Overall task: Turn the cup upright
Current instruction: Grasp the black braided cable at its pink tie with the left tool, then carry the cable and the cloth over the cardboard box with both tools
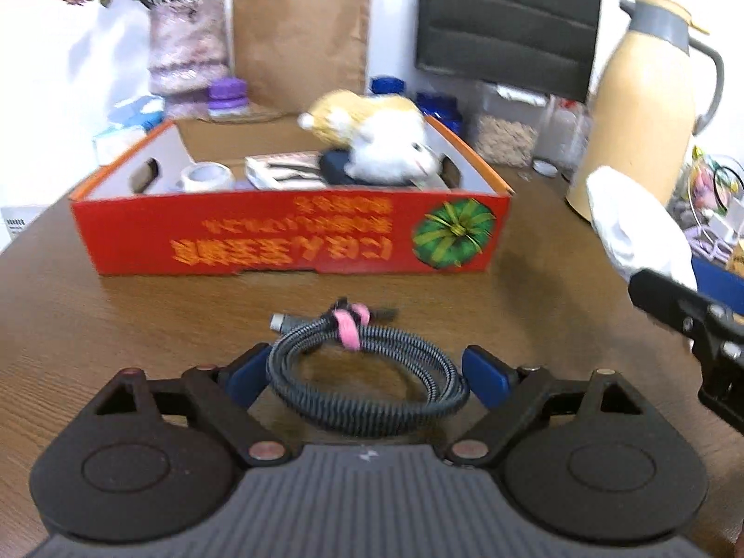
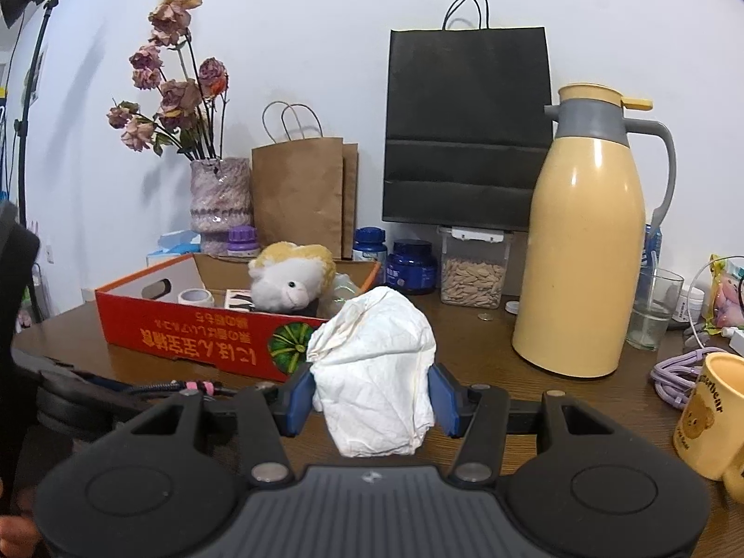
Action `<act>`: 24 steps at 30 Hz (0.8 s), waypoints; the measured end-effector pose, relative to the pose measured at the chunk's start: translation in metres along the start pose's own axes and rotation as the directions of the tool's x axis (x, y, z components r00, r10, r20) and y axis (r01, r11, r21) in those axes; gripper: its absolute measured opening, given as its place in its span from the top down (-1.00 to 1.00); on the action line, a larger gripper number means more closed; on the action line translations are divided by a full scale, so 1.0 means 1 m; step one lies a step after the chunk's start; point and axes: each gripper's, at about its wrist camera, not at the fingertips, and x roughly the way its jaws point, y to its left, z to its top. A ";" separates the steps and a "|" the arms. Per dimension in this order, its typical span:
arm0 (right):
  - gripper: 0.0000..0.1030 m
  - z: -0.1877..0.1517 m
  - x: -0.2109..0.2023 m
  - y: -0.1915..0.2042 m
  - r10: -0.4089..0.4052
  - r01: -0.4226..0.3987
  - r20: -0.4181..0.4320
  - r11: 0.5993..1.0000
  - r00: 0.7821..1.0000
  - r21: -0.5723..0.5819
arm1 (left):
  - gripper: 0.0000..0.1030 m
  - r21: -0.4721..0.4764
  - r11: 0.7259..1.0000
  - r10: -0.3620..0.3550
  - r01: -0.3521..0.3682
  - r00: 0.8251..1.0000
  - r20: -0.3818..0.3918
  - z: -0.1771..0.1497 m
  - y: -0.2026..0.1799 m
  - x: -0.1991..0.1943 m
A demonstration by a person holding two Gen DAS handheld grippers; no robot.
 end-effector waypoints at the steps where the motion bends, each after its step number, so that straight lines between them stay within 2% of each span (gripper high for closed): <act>1: 0.00 0.000 0.001 0.004 0.001 -0.001 0.000 1.000 1.000 0.002 | -0.74 -0.004 1.000 0.008 -0.008 1.000 0.012 0.001 0.005 -0.003; 8: 0.00 0.002 0.008 0.035 0.016 -0.017 0.006 1.000 1.000 0.017 | -0.73 -0.040 0.998 0.041 -0.039 0.996 0.073 0.013 0.046 -0.018; 16: 0.00 0.009 0.021 0.072 0.021 -0.022 0.029 0.999 0.999 0.039 | -0.68 -0.048 0.999 0.015 -0.009 0.991 0.134 0.024 0.079 -0.033; 17: 0.00 0.010 0.022 0.075 0.019 -0.020 0.033 0.999 0.999 0.044 | -0.05 -0.045 0.999 0.002 0.005 0.990 0.144 0.025 0.083 -0.036; 18: 0.00 0.011 0.024 0.078 0.017 -0.019 0.036 0.999 0.999 0.050 | 0.59 -0.042 0.998 -0.049 0.056 0.988 0.145 0.027 0.087 -0.038; 20: 0.00 0.013 0.025 0.083 0.014 -0.017 0.043 0.998 0.999 0.061 | 0.63 -0.073 0.994 -0.071 0.080 0.991 0.116 0.031 0.098 -0.035; 22: 0.00 0.015 0.027 0.088 0.013 -0.016 0.049 0.998 0.999 0.068 | 0.63 -0.080 0.994 -0.062 0.071 0.992 0.107 0.030 0.106 -0.031; 24: 0.00 0.016 0.028 0.094 0.015 -0.018 0.052 0.997 0.999 0.069 | 0.62 -0.086 0.991 -0.097 0.103 0.992 0.077 0.029 0.113 -0.029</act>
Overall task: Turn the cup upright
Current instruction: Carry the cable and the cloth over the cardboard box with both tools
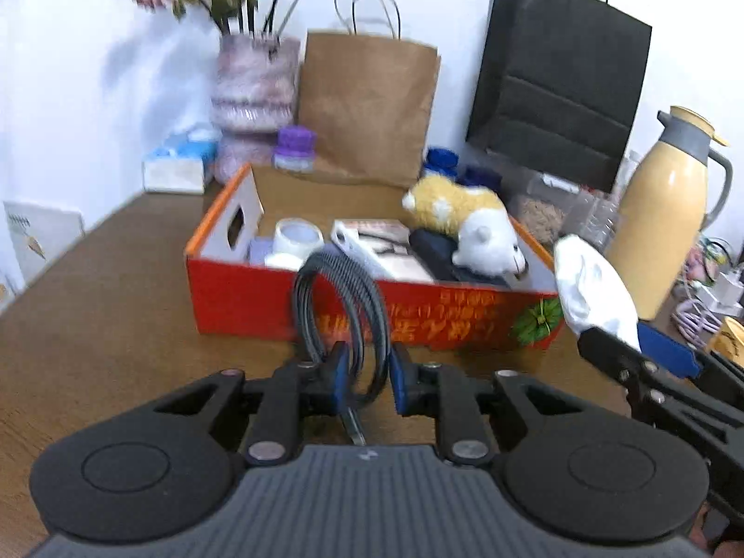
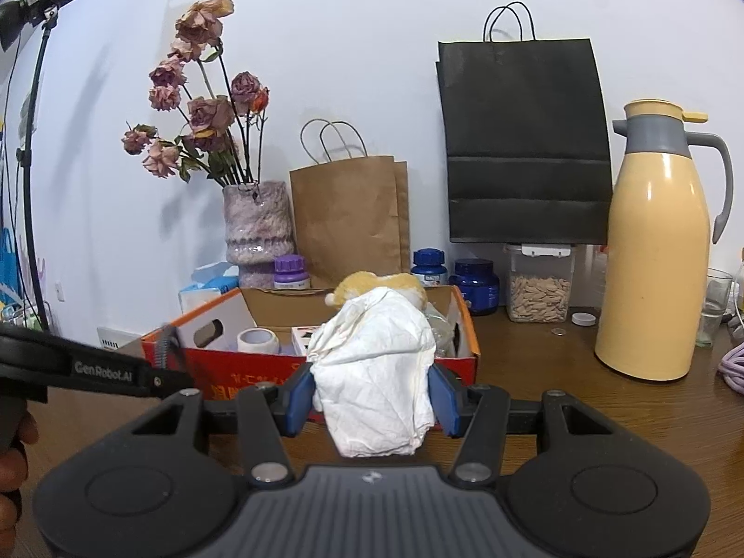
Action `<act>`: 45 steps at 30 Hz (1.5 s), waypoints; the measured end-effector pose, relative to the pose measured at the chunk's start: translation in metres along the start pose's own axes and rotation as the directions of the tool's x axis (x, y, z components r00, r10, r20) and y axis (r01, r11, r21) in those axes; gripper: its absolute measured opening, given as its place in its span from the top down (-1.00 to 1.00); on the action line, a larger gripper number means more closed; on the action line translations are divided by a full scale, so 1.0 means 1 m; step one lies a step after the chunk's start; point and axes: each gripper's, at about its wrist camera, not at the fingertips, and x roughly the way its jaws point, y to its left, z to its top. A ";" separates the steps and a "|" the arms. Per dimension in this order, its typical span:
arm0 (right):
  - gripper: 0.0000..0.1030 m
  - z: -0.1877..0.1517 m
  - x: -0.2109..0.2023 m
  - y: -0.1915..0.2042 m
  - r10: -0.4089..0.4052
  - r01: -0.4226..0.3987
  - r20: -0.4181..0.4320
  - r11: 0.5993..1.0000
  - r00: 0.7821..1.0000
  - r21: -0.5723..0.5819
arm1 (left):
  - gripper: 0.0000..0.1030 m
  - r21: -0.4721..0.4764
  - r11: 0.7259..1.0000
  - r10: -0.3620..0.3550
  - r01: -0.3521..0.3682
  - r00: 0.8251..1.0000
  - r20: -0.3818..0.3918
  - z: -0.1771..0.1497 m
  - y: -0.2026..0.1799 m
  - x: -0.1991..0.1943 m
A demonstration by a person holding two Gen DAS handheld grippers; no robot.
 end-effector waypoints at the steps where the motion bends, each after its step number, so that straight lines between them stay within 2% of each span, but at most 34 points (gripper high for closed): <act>1: 0.00 0.000 0.000 0.002 0.001 -0.001 0.000 1.000 1.000 -0.001 | 0.59 0.001 1.000 -0.012 0.012 1.000 -0.013 0.000 0.003 -0.001; 3: 0.00 0.000 0.000 0.004 0.003 -0.003 0.001 1.000 1.000 -0.003 | 0.32 0.010 0.999 -0.031 0.031 0.999 -0.023 -0.002 0.007 -0.006; 5: 0.00 0.000 -0.001 0.004 0.003 -0.003 0.001 1.000 1.000 -0.003 | -0.22 0.016 0.999 -0.046 0.046 0.999 -0.020 -0.002 0.013 -0.013; 8: -0.01 0.000 -0.002 0.002 0.007 -0.007 -0.002 1.000 1.000 0.004 | -0.55 0.037 0.999 -0.019 0.020 1.000 -0.012 -0.003 0.023 -0.018; 10: -0.01 -0.001 -0.002 0.000 0.015 -0.015 -0.004 1.000 1.000 0.013 | -0.71 0.031 1.000 0.005 -0.004 1.000 -0.027 -0.002 0.032 -0.015; 12: -0.01 0.000 -0.003 -0.002 0.025 -0.025 -0.005 0.999 1.000 0.020 | -0.74 0.025 0.999 0.033 -0.032 0.998 -0.045 -0.002 0.038 -0.008; 17: -0.03 0.000 -0.007 -0.003 0.047 -0.047 0.006 0.998 0.999 0.028 | -0.97 0.003 1.000 -0.009 0.010 0.994 -0.107 -0.007 0.040 0.007; 25: -0.04 0.002 -0.007 -0.009 0.046 -0.046 -0.006 0.998 0.999 0.043 | -1.00 0.080 0.996 -0.032 0.046 0.986 -0.162 -0.012 0.006 0.033; 34: -0.06 0.003 -0.008 -0.010 0.039 -0.039 -0.002 0.998 0.999 0.044 | -1.00 0.155 0.987 0.066 -0.039 0.984 -0.167 -0.020 -0.013 0.071; 37: -0.07 0.003 -0.007 -0.011 0.034 -0.034 -0.004 0.998 0.999 0.045 | -1.00 0.163 0.985 0.078 -0.050 0.983 -0.167 -0.021 -0.015 0.075; 45: -0.09 0.002 -0.006 -0.009 0.033 -0.032 -0.007 0.999 0.999 0.041 | -1.00 0.108 0.994 0.032 -0.015 0.987 -0.157 -0.016 -0.007 0.073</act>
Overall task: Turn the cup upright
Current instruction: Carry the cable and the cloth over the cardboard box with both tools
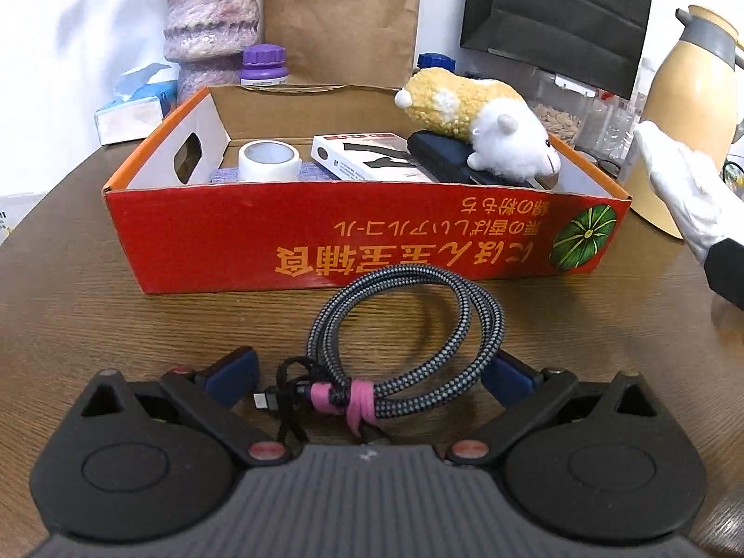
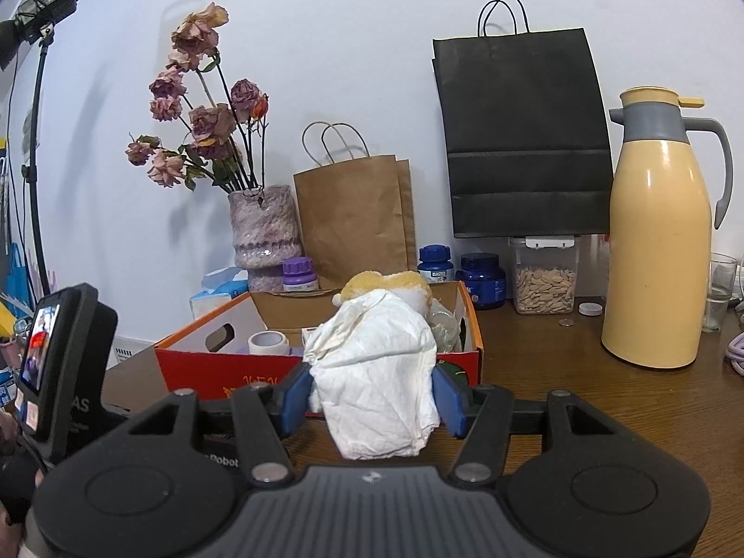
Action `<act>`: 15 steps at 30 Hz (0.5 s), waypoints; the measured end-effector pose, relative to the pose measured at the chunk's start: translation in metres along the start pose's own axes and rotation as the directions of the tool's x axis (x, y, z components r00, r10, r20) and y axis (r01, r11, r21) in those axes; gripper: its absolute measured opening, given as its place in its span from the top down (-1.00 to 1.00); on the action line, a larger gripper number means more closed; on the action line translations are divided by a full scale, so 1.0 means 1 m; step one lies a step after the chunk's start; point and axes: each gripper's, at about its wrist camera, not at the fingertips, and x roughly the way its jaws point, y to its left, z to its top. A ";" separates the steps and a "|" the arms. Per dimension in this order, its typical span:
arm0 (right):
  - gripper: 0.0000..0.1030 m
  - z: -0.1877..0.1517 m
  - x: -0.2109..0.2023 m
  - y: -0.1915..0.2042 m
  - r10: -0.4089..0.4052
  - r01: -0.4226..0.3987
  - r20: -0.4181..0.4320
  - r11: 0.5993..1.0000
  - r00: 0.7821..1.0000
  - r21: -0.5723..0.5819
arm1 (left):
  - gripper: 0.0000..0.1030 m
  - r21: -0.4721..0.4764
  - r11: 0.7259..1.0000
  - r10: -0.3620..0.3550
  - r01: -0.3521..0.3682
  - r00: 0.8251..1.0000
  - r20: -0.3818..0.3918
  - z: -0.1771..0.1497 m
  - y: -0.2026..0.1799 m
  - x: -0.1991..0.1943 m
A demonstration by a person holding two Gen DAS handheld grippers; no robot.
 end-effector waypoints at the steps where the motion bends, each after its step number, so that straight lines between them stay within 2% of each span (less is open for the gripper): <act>1: -0.09 0.000 0.000 0.000 0.000 0.000 0.000 1.000 1.000 0.000 | -1.00 0.002 1.000 -0.006 0.006 1.000 -0.001 0.000 0.000 0.001; 7: -0.09 -0.001 0.000 0.001 0.001 -0.001 -0.003 1.000 1.000 -0.003 | -0.98 0.025 0.999 -0.027 0.027 1.000 0.004 0.001 -0.002 0.005; 9: -0.09 -0.001 0.000 0.001 0.000 0.000 -0.003 1.000 1.000 -0.004 | -0.70 0.042 0.999 -0.035 0.034 0.999 0.016 0.000 -0.004 0.003; 15: -0.09 -0.001 -0.001 0.001 0.001 -0.001 0.001 1.000 1.000 -0.006 | -0.61 0.051 0.997 -0.054 0.052 0.998 0.034 -0.004 -0.005 -0.005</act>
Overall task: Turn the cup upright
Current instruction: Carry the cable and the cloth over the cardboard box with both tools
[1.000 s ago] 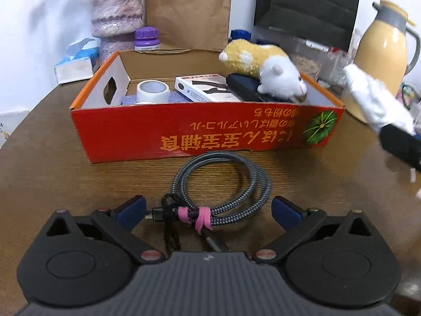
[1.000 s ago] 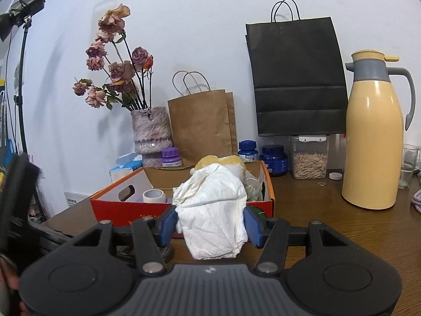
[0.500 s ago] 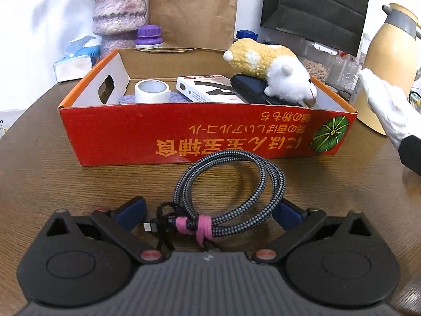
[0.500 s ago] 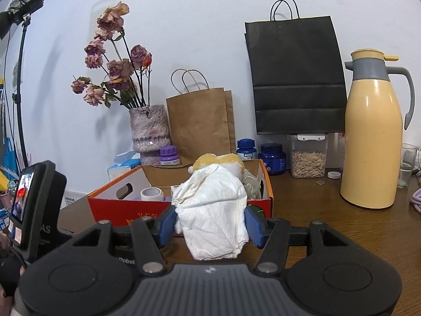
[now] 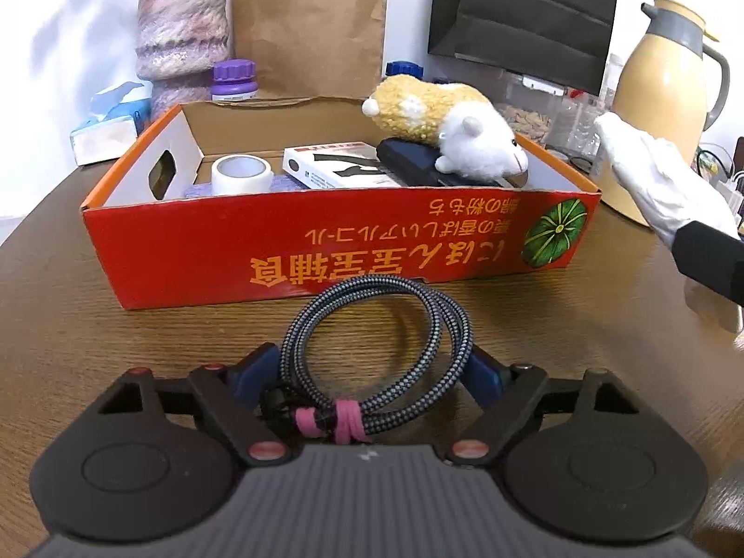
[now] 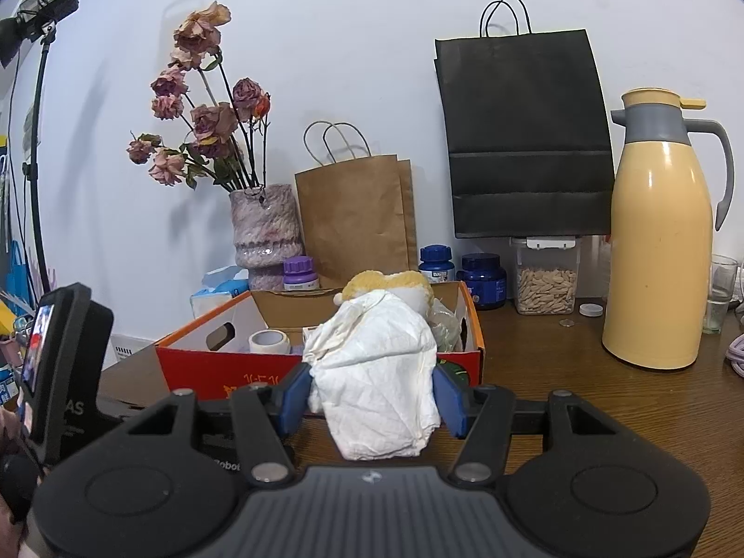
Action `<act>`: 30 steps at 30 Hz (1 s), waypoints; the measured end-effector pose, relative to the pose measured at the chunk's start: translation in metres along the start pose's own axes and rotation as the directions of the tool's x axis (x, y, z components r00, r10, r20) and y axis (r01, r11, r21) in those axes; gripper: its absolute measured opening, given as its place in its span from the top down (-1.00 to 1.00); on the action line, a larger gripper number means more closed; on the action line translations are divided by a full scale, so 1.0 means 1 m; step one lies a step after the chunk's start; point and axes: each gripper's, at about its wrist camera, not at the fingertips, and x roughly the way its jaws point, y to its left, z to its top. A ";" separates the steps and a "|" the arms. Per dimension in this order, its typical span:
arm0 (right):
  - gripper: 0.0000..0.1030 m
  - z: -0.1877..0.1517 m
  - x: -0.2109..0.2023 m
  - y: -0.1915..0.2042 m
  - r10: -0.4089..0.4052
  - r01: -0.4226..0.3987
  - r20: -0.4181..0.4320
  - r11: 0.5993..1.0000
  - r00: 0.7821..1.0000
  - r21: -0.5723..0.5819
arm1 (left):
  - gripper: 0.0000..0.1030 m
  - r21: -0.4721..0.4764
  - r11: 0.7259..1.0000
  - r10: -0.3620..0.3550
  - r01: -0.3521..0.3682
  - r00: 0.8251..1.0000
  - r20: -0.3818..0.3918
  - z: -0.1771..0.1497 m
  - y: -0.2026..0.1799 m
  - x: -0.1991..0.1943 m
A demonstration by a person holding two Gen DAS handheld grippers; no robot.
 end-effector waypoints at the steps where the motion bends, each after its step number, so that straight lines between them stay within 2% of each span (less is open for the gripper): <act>1: -0.09 0.000 0.000 0.000 0.001 -0.001 0.002 1.000 1.000 -0.001 | -0.60 -0.001 1.000 0.000 0.000 1.000 0.004 -0.001 0.000 -0.002; 15: -0.09 0.001 -0.003 0.002 0.010 -0.010 0.015 1.000 1.000 -0.009 | -0.59 0.040 0.998 0.035 -0.039 0.994 0.101 -0.008 -0.005 -0.039; 22: -0.09 0.001 -0.002 0.002 0.011 -0.011 0.017 1.000 1.000 -0.010 | -0.59 0.002 0.997 0.070 -0.071 0.985 0.158 -0.002 0.003 -0.064; 30: -0.09 0.013 0.009 0.010 0.011 -0.010 0.022 0.999 1.000 -0.038 | -0.59 -0.055 0.994 0.100 -0.091 0.971 0.217 0.023 0.016 -0.080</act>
